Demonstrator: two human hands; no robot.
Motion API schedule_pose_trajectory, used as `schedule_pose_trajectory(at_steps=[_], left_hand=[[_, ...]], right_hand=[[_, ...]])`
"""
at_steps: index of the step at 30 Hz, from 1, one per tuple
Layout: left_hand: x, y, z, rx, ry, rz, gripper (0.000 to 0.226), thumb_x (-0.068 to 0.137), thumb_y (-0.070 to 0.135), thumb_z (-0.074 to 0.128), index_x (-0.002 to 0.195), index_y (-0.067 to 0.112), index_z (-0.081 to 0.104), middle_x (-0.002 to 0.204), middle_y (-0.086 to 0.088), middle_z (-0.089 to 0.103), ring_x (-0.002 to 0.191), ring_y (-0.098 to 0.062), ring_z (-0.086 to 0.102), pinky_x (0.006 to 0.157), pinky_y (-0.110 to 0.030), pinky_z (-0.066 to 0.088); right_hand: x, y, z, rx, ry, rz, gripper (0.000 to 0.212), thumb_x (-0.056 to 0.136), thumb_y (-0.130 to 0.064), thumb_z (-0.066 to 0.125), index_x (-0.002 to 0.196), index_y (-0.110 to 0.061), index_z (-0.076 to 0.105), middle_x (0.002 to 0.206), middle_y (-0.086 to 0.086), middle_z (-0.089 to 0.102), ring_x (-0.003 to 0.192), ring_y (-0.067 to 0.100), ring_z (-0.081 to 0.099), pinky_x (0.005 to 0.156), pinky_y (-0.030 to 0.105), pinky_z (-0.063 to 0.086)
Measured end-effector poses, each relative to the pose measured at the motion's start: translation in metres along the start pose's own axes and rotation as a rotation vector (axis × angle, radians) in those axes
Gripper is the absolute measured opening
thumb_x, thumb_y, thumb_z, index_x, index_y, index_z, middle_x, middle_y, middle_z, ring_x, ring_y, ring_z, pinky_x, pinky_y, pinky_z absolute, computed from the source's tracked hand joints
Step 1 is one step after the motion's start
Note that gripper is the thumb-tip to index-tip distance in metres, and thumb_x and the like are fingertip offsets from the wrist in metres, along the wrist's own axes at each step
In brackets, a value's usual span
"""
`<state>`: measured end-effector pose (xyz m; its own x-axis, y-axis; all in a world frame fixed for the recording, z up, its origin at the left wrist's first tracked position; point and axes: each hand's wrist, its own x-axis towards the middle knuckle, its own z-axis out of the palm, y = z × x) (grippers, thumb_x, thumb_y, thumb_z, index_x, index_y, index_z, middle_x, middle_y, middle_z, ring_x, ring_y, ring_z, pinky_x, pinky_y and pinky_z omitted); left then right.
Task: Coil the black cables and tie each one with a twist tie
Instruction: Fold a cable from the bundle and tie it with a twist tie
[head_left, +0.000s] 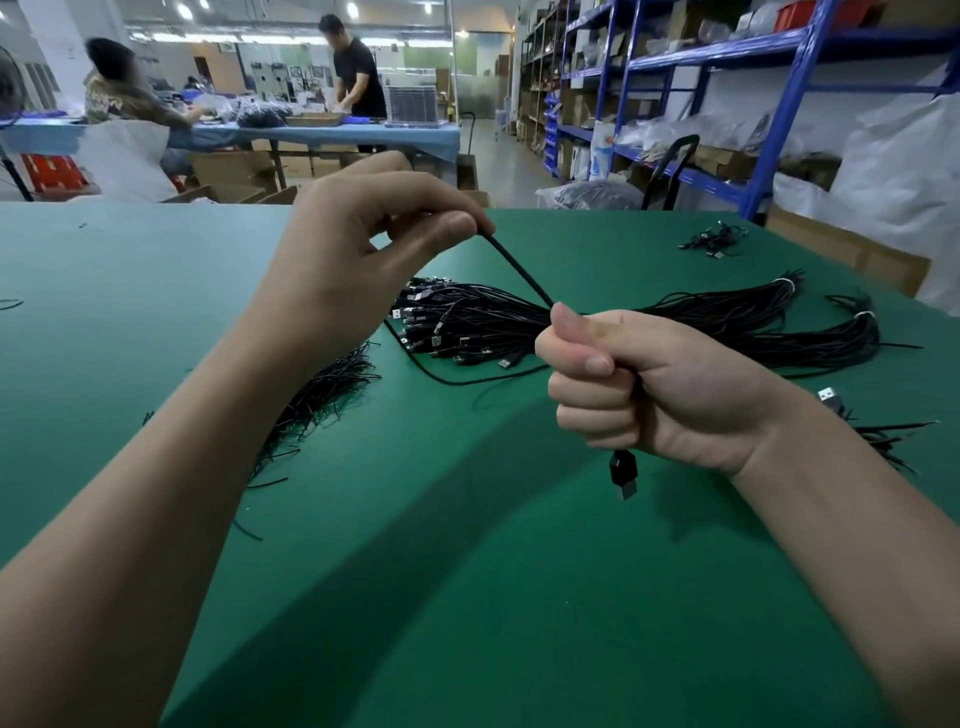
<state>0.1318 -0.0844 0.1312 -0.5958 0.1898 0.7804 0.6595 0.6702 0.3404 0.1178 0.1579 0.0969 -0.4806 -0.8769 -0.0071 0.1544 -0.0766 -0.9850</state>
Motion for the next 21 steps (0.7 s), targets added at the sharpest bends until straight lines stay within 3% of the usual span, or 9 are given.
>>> schedule_pose_trajectory(at_steps=[3,13,16,18,19,21], left_hand=[[-0.002,0.002,0.006,-0.006,-0.044,-0.013,0.011,0.099,0.030,0.064,0.102,0.033,0.074,0.087,-0.004,0.060,0.076,-0.011,0.050,0.069,-0.020,0.039],[-0.004,0.004,0.012,-0.022,-0.056,-0.031,0.013,0.100,0.029,0.062,0.103,0.030,0.074,0.086,-0.003,0.064,0.075,-0.011,0.052,0.066,-0.023,0.039],[-0.011,0.005,0.027,-0.065,-0.109,-0.092,0.017,0.103,0.024,0.057,0.105,0.033,0.071,0.071,0.011,0.058,0.061,-0.005,0.044,0.057,-0.024,0.031],[-0.017,0.011,0.045,-0.088,-0.209,-0.112,0.020,0.104,0.021,0.054,0.109,0.031,0.071,0.071,0.013,0.062,0.060,-0.005,0.049,0.058,-0.028,0.035],[-0.021,0.016,0.055,-0.087,-0.260,-0.100,0.020,0.104,0.019,0.054,0.111,0.025,0.072,0.072,0.014,0.062,0.063,0.000,0.051,0.060,-0.024,0.037],[-0.029,0.026,0.073,-0.064,-0.337,-0.073,0.020,0.104,0.018,0.053,0.113,0.020,0.071,0.067,0.011,0.055,0.062,-0.004,0.047,0.060,-0.019,0.035]], right_hand=[[0.001,0.003,0.000,-0.043,-0.019,0.007,0.039,0.103,-0.039,0.042,0.070,-0.021,0.052,0.056,-0.009,0.024,0.049,0.008,0.018,0.043,0.020,0.015],[-0.003,-0.007,0.008,0.011,0.020,-0.042,0.043,0.102,-0.044,0.037,0.065,-0.023,0.042,0.056,-0.009,0.018,0.049,0.008,0.013,0.042,0.021,0.010],[-0.005,-0.019,0.011,0.099,0.089,-0.158,0.040,0.102,-0.042,0.035,0.069,-0.023,0.044,0.059,-0.009,0.014,0.051,0.008,0.012,0.044,0.022,0.010],[-0.005,-0.027,0.011,0.167,0.190,-0.288,0.037,0.104,-0.041,0.033,0.074,-0.022,0.045,0.063,-0.008,0.012,0.052,0.008,0.011,0.045,0.022,0.011],[-0.005,-0.029,0.010,0.202,0.243,-0.346,0.036,0.105,-0.041,0.032,0.077,-0.022,0.045,0.063,-0.008,0.012,0.052,0.008,0.010,0.045,0.022,0.011],[-0.005,-0.031,0.006,0.266,0.334,-0.418,0.035,0.106,-0.040,0.032,0.079,-0.022,0.045,0.063,-0.008,0.013,0.052,0.008,0.010,0.043,0.022,0.013]])
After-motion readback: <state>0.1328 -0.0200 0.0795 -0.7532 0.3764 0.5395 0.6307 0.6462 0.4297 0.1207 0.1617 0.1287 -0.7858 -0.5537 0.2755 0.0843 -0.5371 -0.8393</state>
